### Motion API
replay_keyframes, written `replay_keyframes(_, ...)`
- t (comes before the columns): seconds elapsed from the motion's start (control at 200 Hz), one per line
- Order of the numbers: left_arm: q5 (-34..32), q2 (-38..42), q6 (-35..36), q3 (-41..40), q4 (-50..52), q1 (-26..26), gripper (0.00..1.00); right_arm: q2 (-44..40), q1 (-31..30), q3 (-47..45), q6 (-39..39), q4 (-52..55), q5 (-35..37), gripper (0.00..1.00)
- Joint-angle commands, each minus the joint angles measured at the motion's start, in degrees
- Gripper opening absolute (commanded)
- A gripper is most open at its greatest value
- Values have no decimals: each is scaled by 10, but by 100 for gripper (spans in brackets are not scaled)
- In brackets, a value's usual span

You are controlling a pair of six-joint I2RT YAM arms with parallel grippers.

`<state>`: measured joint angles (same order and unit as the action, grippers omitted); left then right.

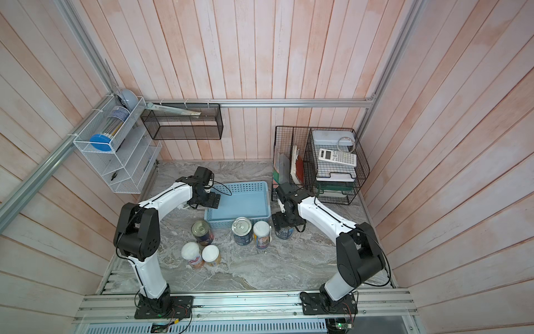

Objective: Put the canned food in the basket
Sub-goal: Pick up the canned food from the center of the board, then place the canned food in the basket.

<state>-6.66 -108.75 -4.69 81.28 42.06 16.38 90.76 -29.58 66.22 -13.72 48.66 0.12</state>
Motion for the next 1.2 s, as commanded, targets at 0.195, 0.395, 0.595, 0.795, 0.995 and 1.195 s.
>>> replay_keyframes(0.195, -6, 25, -9, -13, -13, -8, 100, -19, -7, 57, -14, 64, 26, 39)
replay_keyframes(0.395, -4, 29, -14, -14, -16, -12, 100, -22, -18, 229, -12, 154, 62, 39)
replay_keyframes(0.595, -18, 38, -23, -18, -22, -18, 100, 46, -31, 409, 28, 155, 62, 39)
replay_keyframes(0.795, -21, 55, -33, -28, -36, -31, 100, 150, -33, 531, 59, 97, 5, 39)
replay_keyframes(0.995, -15, 57, -36, -33, -41, -37, 100, 326, -36, 737, 70, 164, -22, 39)
replay_keyframes(1.195, -11, 56, -36, -32, -44, -43, 100, 361, -36, 715, 81, 158, -52, 39)
